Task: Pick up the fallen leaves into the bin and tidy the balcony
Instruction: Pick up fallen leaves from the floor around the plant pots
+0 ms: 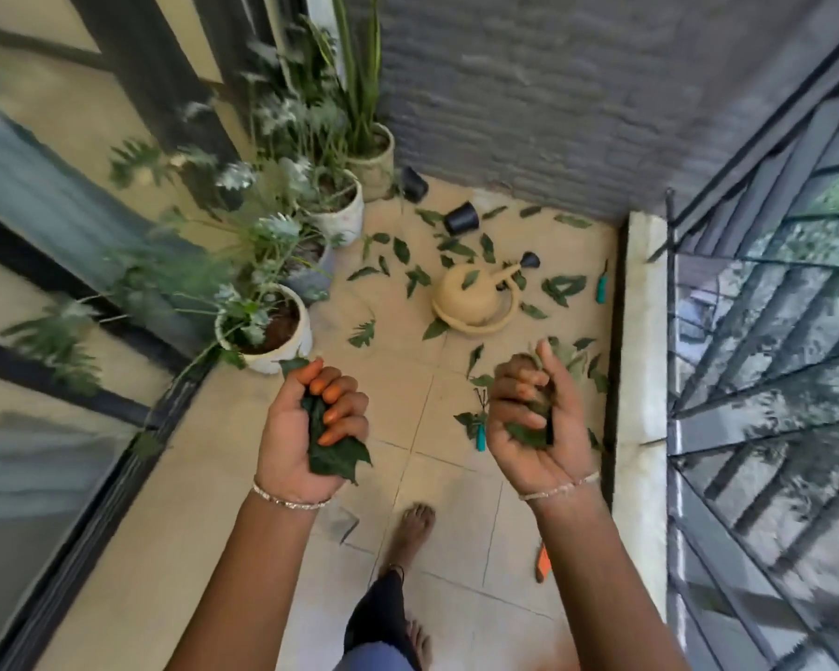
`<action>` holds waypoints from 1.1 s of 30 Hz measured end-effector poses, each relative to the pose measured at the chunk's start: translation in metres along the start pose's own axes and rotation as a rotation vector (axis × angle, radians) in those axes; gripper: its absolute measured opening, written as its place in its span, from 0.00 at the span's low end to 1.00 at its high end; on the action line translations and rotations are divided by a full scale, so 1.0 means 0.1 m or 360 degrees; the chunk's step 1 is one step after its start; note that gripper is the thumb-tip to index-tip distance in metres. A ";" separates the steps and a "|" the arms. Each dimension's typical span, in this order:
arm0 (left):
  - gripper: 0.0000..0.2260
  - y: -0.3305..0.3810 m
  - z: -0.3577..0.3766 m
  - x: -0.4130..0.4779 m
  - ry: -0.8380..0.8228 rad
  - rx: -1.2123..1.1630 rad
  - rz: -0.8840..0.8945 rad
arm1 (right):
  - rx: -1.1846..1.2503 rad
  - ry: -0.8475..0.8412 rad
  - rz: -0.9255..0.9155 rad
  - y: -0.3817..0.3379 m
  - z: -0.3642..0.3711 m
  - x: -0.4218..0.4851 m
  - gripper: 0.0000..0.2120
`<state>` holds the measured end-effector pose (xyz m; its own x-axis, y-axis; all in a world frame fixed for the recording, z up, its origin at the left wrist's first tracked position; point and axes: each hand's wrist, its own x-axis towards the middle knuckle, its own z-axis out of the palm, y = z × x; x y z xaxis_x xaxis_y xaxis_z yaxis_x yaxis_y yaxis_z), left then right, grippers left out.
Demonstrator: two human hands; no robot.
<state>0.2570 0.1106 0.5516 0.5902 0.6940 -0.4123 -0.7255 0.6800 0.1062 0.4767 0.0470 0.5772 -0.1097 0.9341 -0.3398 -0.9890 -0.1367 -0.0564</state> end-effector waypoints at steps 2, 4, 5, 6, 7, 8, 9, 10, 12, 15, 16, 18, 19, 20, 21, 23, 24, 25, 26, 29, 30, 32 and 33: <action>0.13 -0.04 0.25 -0.35 -0.0083 -0.0033 0.0034 | 0.0001 -0.0020 -0.0022 0.10 0.31 -0.28 0.18; 0.13 -0.06 0.44 -0.75 -0.0100 -0.0034 0.0090 | -0.0025 -0.0033 -0.0043 0.26 0.58 -0.57 0.19; 0.13 -0.06 0.52 -0.94 -0.0143 -0.0055 0.0114 | -0.0039 -0.0041 -0.0037 0.35 0.70 -0.70 0.19; 0.14 -0.06 0.57 -1.12 -0.0186 -0.0096 0.0116 | -0.0053 -0.0040 -0.0020 0.44 0.80 -0.80 0.19; 0.14 -0.05 0.60 -1.27 -0.0210 -0.0140 0.0111 | -0.0073 -0.0025 0.0000 0.52 0.87 -0.88 0.18; 0.14 -0.03 0.63 -1.46 -0.0224 -0.0155 0.0125 | -0.0102 -0.0007 0.0032 0.64 0.96 -0.96 0.17; 0.14 0.00 0.64 -1.62 -0.0231 -0.0160 0.0155 | -0.0122 0.0013 0.0057 0.74 1.04 -1.01 0.16; 0.15 0.03 0.66 -1.80 -0.0221 -0.0151 0.0199 | -0.0149 0.0036 0.0085 0.86 1.12 -1.04 0.16; 0.14 0.10 0.68 -2.09 -0.0190 -0.0096 0.0293 | -0.0177 0.0065 0.0125 1.06 1.23 -1.06 0.15; 0.15 0.23 0.65 -2.57 -0.0229 -0.0063 0.0473 | -0.0256 0.0003 0.0261 1.49 1.39 -1.09 0.14; 0.16 0.26 0.63 -2.71 -0.0239 -0.0070 0.0520 | -0.0273 -0.0018 0.0308 1.64 1.44 -1.10 0.13; 0.18 0.34 0.57 -2.99 -0.0229 -0.0081 0.0626 | -0.0289 -0.0057 0.0414 1.96 1.53 -1.13 0.12; 0.18 0.37 0.51 -3.13 -0.0232 -0.0096 0.0685 | -0.0309 -0.0056 0.0463 2.12 1.55 -1.14 0.12; 0.19 0.42 0.44 -3.30 -0.0233 -0.0120 0.0744 | -0.0342 -0.0060 0.0527 2.32 1.57 -1.15 0.12; 0.18 0.45 0.38 -3.46 -0.0225 -0.0144 0.0787 | -0.0366 -0.0073 0.0596 2.50 1.58 -1.16 0.13; 0.16 0.52 0.21 -3.79 -0.0161 -0.0201 0.0869 | -0.0394 -0.0122 0.0755 2.88 1.56 -1.17 0.14; 0.15 0.56 0.12 -3.97 -0.0125 -0.0233 0.0919 | -0.0411 -0.0129 0.0822 3.07 1.55 -1.19 0.14; 0.14 0.59 0.01 -4.18 -0.0078 -0.0271 0.0975 | -0.0443 -0.0130 0.0889 3.31 1.53 -1.23 0.15; 0.14 0.62 -0.09 -4.39 -0.0028 -0.0301 0.1017 | -0.0467 -0.0137 0.0943 3.52 1.50 -1.26 0.14; 0.13 0.69 -0.43 -5.03 0.0154 -0.0380 0.1192 | -0.0516 -0.0190 0.1097 4.20 1.41 -1.41 0.13; 0.14 0.73 -0.57 -5.28 0.0198 -0.0417 0.1256 | -0.0528 -0.0194 0.1159 4.47 1.37 -1.48 0.13; 0.14 0.77 -0.82 -5.71 0.0239 -0.0466 0.1329 | -0.0528 -0.0170 0.1256 4.93 1.28 -1.62 0.13; 0.15 0.79 -0.98 -5.96 0.0255 -0.0498 0.1367 | -0.0534 -0.0157 0.1320 5.19 1.21 -1.71 0.14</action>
<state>-0.1868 -0.2725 0.7174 -0.2333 0.8733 -0.4277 -0.9674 -0.1636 0.1935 -0.0303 -0.1440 0.7201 -0.7989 0.5143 -0.3119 -0.5088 -0.8544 -0.1055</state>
